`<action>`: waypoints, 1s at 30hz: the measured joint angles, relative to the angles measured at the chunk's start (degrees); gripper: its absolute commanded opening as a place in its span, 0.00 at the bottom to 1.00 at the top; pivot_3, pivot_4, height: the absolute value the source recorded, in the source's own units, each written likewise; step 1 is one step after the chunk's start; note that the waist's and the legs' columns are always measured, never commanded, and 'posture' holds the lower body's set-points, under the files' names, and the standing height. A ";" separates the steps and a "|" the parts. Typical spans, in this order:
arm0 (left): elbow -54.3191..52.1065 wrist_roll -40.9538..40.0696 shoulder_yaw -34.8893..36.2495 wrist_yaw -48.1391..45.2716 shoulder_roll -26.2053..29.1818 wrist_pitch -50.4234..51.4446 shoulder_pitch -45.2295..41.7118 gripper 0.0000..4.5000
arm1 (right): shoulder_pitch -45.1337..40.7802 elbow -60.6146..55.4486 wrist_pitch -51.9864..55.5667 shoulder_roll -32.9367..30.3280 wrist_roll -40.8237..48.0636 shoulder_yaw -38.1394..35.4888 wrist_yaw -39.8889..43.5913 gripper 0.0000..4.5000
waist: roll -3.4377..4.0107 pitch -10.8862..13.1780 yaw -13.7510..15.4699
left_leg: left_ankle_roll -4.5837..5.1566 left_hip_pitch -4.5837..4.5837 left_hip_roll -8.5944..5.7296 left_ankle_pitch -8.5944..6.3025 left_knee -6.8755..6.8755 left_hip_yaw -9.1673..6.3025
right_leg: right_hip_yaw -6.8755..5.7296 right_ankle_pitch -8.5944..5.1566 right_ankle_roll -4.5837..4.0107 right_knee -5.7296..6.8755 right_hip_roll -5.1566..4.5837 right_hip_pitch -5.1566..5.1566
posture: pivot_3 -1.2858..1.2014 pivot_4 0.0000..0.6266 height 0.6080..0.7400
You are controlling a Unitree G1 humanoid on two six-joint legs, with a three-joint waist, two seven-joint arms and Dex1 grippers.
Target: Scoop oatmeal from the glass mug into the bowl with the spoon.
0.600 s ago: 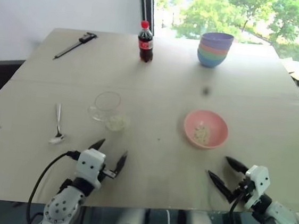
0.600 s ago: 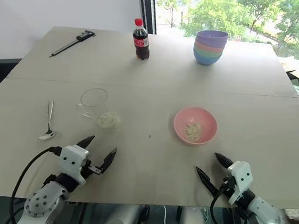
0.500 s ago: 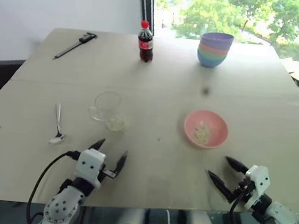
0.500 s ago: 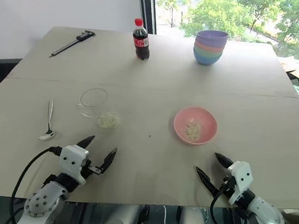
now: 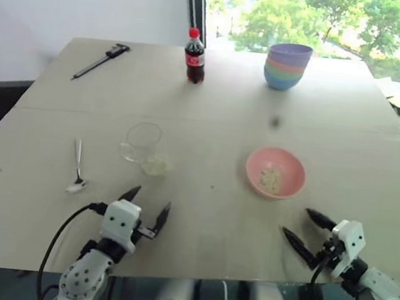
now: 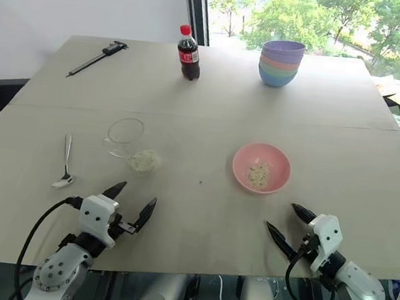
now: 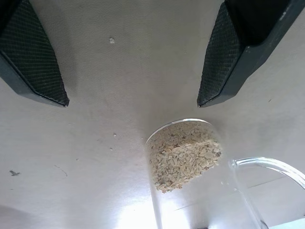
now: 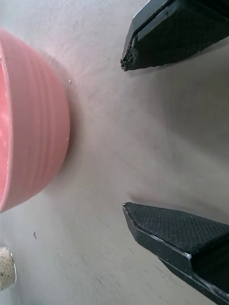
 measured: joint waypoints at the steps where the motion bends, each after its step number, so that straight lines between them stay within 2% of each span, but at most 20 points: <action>1: 0.04 0.02 -0.01 0.01 -0.11 -0.06 0.01 1.00 | -0.05 0.00 0.00 -0.08 0.00 0.00 0.03 0.99 | 0.02 -0.01 0.00 | 0.00 0.00 0.00 0.00 0.00 0.00 | 0.00 0.00 0.00 0.00 0.00 0.00 | 0.52 0.24 1.00; 17: -0.42 0.39 0.58 1.81 -1.40 -1.05 1.79 1.00 | -2.76 1.08 0.87 -1.45 0.05 0.55 2.98 0.99 | 0.15 -0.09 -0.21 | 0.00 -0.01 0.02 0.00 0.00 0.03 | 0.04 0.00 0.00 0.00 0.02 0.00 | 0.52 0.24 1.00; 21: -1.87 0.74 0.89 4.24 -3.38 -0.41 3.57 1.00 | -3.03 1.05 0.65 -2.33 -0.08 1.41 5.20 0.99 | 0.14 -0.08 -0.39 | 0.00 -0.02 0.04 -0.01 -0.05 0.03 | 0.04 0.00 0.00 -0.02 0.03 -0.02 | 0.52 0.24 1.00; 24: -5.87 -0.58 1.24 6.37 -6.17 2.49 8.25 1.00 | -3.07 -0.29 1.28 -4.26 0.77 3.28 8.83 0.99 | 0.06 0.06 -0.86 | 0.01 -0.03 0.07 -0.02 -0.10 0.05 | 0.06 -0.01 0.00 -0.06 -0.08 -0.03 | 0.52 0.24 1.00; 27: -7.26 -2.03 1.93 6.82 -6.71 4.03 9.63 1.00 | -3.88 -2.55 3.24 -5.78 2.54 4.60 11.47 0.99 | 0.04 0.30 -0.90 | 0.01 -0.04 0.07 -0.01 -0.10 0.01 | 0.01 -0.01 0.01 -0.05 -0.05 -0.05 | 0.52 0.24 1.00; 30: -7.51 -6.14 6.16 6.99 -6.72 7.14 9.06 1.00 | -5.51 -7.60 7.22 -8.44 6.49 4.69 13.51 0.99 | 0.04 0.41 -1.03 | 0.01 -0.03 0.14 -0.01 -0.10 -0.04 | -0.04 -0.01 0.00 -0.03 0.04 -0.06 | 0.52 0.24 1.00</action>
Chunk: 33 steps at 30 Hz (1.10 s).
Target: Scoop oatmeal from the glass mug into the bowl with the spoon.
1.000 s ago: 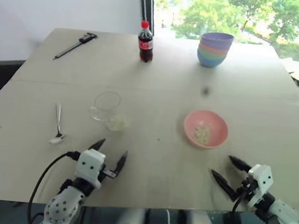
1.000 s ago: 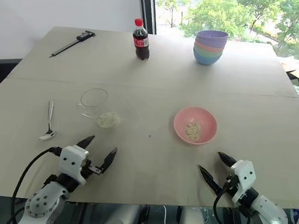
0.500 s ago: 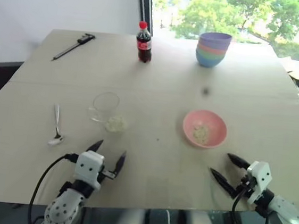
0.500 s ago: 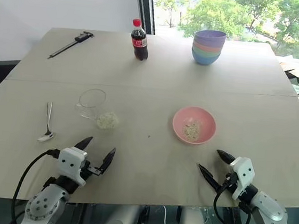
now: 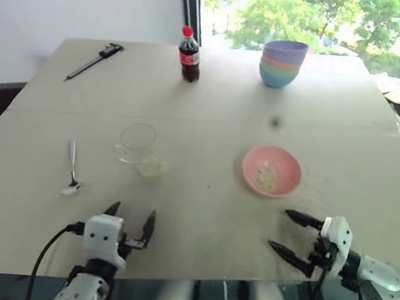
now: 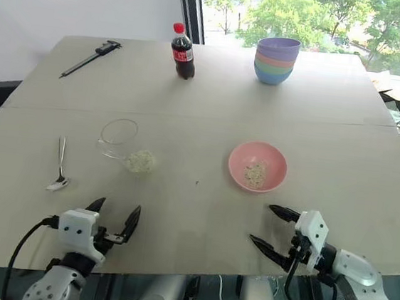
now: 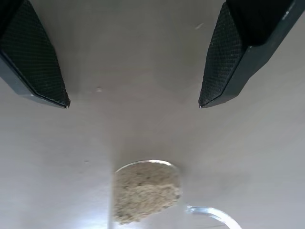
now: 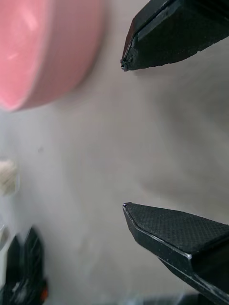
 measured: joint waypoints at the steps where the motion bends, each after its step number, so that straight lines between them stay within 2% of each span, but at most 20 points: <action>1: 0.05 -1.69 2.51 0.70 0.02 1.51 -0.93 1.00 | -0.77 -1.92 1.55 -1.12 1.52 -0.04 0.59 0.99 | -0.08 0.09 -0.02 | 0.00 -0.01 0.02 0.00 0.00 -0.04 | -0.04 0.00 0.00 0.00 0.08 -0.02 | 0.52 0.24 1.00; 6: 0.28 -7.75 12.03 4.42 0.56 6.93 -7.12 1.00 | -2.56 -8.39 7.54 -4.24 6.47 0.12 2.33 0.99 | -0.45 0.33 0.45 | -0.01 -0.10 -0.05 0.01 0.01 -0.09 | -0.11 0.14 0.20 -0.01 0.10 -0.04 | 0.52 0.24 1.00; 11: -0.09 -12.11 19.44 5.91 5.23 12.48 -12.58 1.00 | -3.14 -10.69 9.66 -4.51 6.94 1.23 2.30 0.99 | -0.55 0.34 1.05 | -0.02 -0.14 -0.18 0.00 0.01 -0.07 | -0.09 0.28 0.00 -0.04 -0.02 -0.05 | 0.52 0.24 1.00; 20: -1.92 -14.38 20.97 5.18 9.77 20.12 -17.72 1.00 | -3.16 -11.73 10.10 -3.96 6.32 1.37 1.07 0.99 | -0.57 0.35 1.02 | -0.04 -0.11 -0.18 0.01 0.01 -0.11 | -0.10 0.29 -0.02 -0.02 0.00 -0.04 | 0.52 0.24 1.00; 24: 4.53 -15.26 24.22 7.12 17.20 30.32 -24.56 1.00 | -3.27 -12.14 10.15 -3.28 6.20 1.99 0.21 0.99 | -0.55 0.36 1.02 | -0.10 -0.05 -0.16 0.05 0.01 -0.19 | -0.17 0.29 -0.01 0.05 0.11 -0.03 | 0.52 0.24 1.00; 29: 9.77 -15.76 24.47 6.68 19.01 35.81 -27.95 1.00 | -3.28 -12.34 10.16 -3.04 5.98 2.25 -0.09 0.99 | -0.66 0.37 0.94 | -0.33 -0.09 -0.22 0.18 0.01 -0.11 | -0.08 0.32 -0.02 0.01 0.00 -0.06 | 0.52 0.24 1.00; 30: 13.70 -15.62 24.37 5.93 21.88 38.29 -30.15 1.00 | -3.90 -13.03 10.15 -2.94 5.99 2.25 -0.61 0.99 | -0.67 0.39 0.98 | -0.33 -0.14 -0.21 0.18 0.00 -0.19 | -0.15 0.32 -0.02 0.02 0.03 -0.10 | 0.52 0.24 1.00; 33: 17.39 -15.27 23.66 3.89 23.36 40.41 -32.00 1.00 | -4.46 -14.27 10.16 -2.25 6.01 2.25 -1.66 0.99 | -0.66 0.39 0.97 | -0.32 -0.13 -0.22 0.17 0.00 -0.15 | -0.12 0.32 -0.02 0.03 -0.01 -0.09 | 0.52 0.24 1.00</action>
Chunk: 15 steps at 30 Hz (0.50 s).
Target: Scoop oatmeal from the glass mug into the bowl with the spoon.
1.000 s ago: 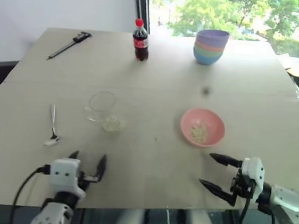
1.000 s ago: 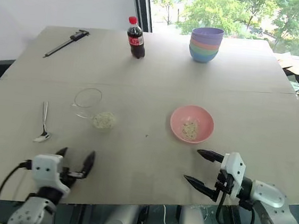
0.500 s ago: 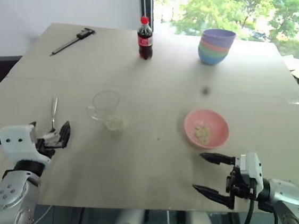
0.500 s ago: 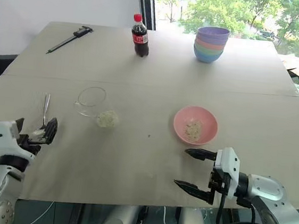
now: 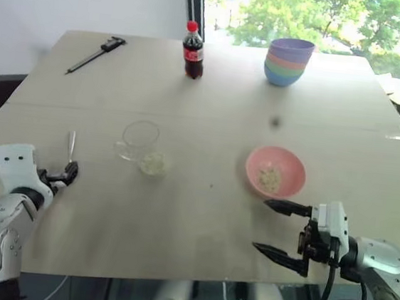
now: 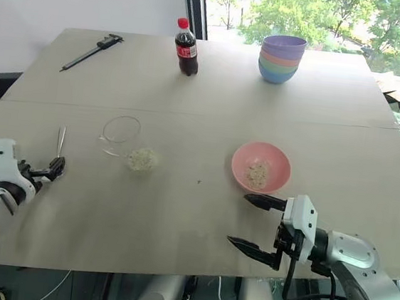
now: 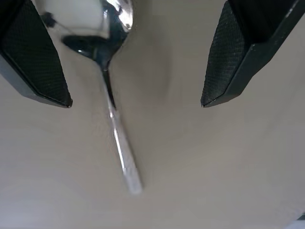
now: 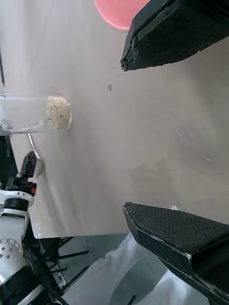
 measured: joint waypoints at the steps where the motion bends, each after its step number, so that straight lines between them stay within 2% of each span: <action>1: 0.80 0.03 -0.18 -0.52 0.04 0.14 -0.25 1.00 | -0.05 -0.18 0.04 0.19 0.04 -0.01 -0.37 0.99 | -0.01 0.00 0.00 | 0.00 0.00 0.00 0.00 0.00 0.00 | 0.00 0.00 0.00 0.00 0.00 0.00 | 0.52 0.24 1.00; 6: 5.84 1.38 -1.69 -3.83 3.20 0.14 -3.36 1.00 | -1.66 -1.45 1.37 2.07 2.15 -0.37 -3.32 0.99 | 0.04 0.00 0.05 | 0.00 0.02 0.00 0.00 -0.01 -0.02 | 0.00 0.00 -0.01 0.03 -0.04 -0.01 | 0.52 0.24 1.00; 12: 8.71 2.13 -2.27 -6.95 4.48 0.01 -4.53 1.00 | -3.25 -2.14 1.40 2.41 2.29 -0.35 -4.31 0.99 | 0.19 -0.08 0.09 | 0.00 0.04 0.00 0.00 -0.01 -0.02 | 0.01 0.01 -0.01 0.03 -0.13 0.00 | 0.52 0.24 1.00; 13: 8.78 2.35 -2.33 -7.35 4.54 0.04 -4.53 0.88 | -3.34 -2.19 1.40 2.43 2.27 -0.35 -4.40 1.00 | 0.23 -0.11 0.07 | 0.00 0.04 0.00 0.00 -0.01 -0.01 | 0.02 0.01 -0.01 0.03 -0.15 0.00 | 0.52 0.24 1.00; 14: 8.79 2.36 -2.41 -7.70 4.54 0.05 -4.53 0.84 | -3.37 -2.22 1.40 2.43 2.26 -0.34 -4.43 1.00 | 0.25 -0.12 0.05 | 0.02 0.04 0.00 -0.01 -0.01 -0.01 | 0.03 0.01 -0.01 0.03 -0.17 0.00 | 0.52 0.24 1.00; 15: 8.77 2.35 -2.53 -8.12 4.53 0.07 -4.53 0.74 | -3.38 -2.23 1.40 2.44 2.25 -0.34 -4.45 1.00 | 0.25 -0.12 0.03 | 0.05 0.05 0.00 -0.03 -0.01 0.00 | 0.04 0.01 -0.01 0.03 -0.19 0.00 | 0.52 0.24 1.00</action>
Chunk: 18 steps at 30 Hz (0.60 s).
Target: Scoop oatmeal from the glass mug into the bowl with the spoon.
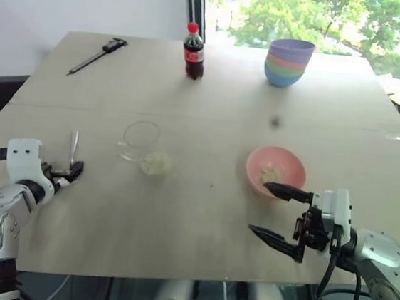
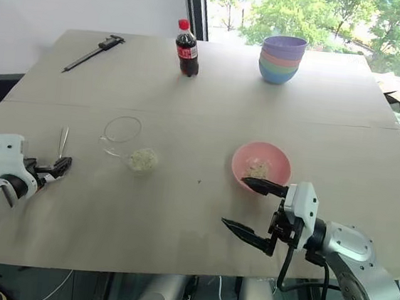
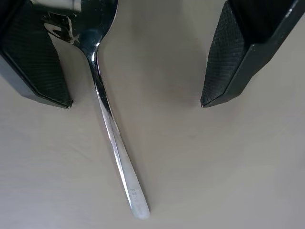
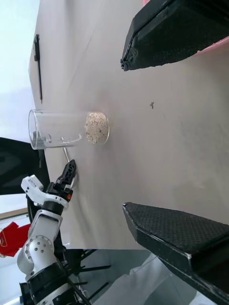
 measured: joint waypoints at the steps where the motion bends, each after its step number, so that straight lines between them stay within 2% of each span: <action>1: -0.06 -0.01 -0.26 -0.47 0.00 0.03 0.00 0.63 | -0.01 -0.02 0.00 0.00 -0.01 0.00 -0.04 1.00 | 0.01 -0.01 -0.01 | 0.00 0.01 0.00 0.00 0.00 0.00 | 0.01 0.00 0.00 0.01 -0.02 0.00 | 0.52 0.24 1.00; 4: -0.18 -0.02 -0.99 -1.18 -0.01 0.57 0.09 0.30 | -0.06 -0.05 -0.02 0.08 -0.33 0.03 -0.10 1.00 | 0.15 -0.09 -0.11 | 0.02 0.04 0.03 -0.01 -0.01 0.01 | 0.03 0.00 0.00 0.03 -0.06 0.00 | 0.52 0.24 1.00; 5: -0.26 -0.01 -1.09 -1.21 -0.01 0.74 0.12 0.23 | -0.10 -0.04 -0.04 0.11 -0.47 0.08 -0.10 1.00 | 0.21 -0.12 -0.18 | 0.02 0.06 0.04 -0.01 -0.04 0.02 | 0.05 0.00 0.00 0.03 -0.05 0.00 | 0.52 0.24 1.00; 7: -0.47 0.01 -0.92 -1.15 -0.01 0.91 0.34 0.01 | -0.20 -0.04 -0.05 0.12 -0.70 0.27 -0.09 1.00 | 0.26 -0.15 -0.39 | 0.01 0.11 0.06 0.00 -0.11 0.05 | 0.07 0.00 0.00 0.04 -0.02 0.00 | 0.52 0.24 1.00; 13: -2.87 -0.03 1.15 -0.63 -1.34 1.40 2.70 0.01 | -0.96 0.01 -0.11 0.15 -1.10 0.34 -0.02 1.00 | 0.40 -0.23 -1.44 | 0.00 0.14 0.05 0.00 -0.25 0.12 | 0.15 0.00 -0.01 0.02 -0.04 -0.03 | 0.52 0.24 1.00; 18: -5.07 -0.10 3.62 0.44 -5.82 -2.07 4.44 0.01 | -1.17 0.21 -0.12 0.17 -1.32 0.35 0.16 1.00 | 0.40 -0.24 -1.45 | 0.00 0.12 0.03 0.01 -0.31 0.13 | 0.16 0.01 -0.02 -0.03 -0.11 -0.06 | 0.52 0.24 1.00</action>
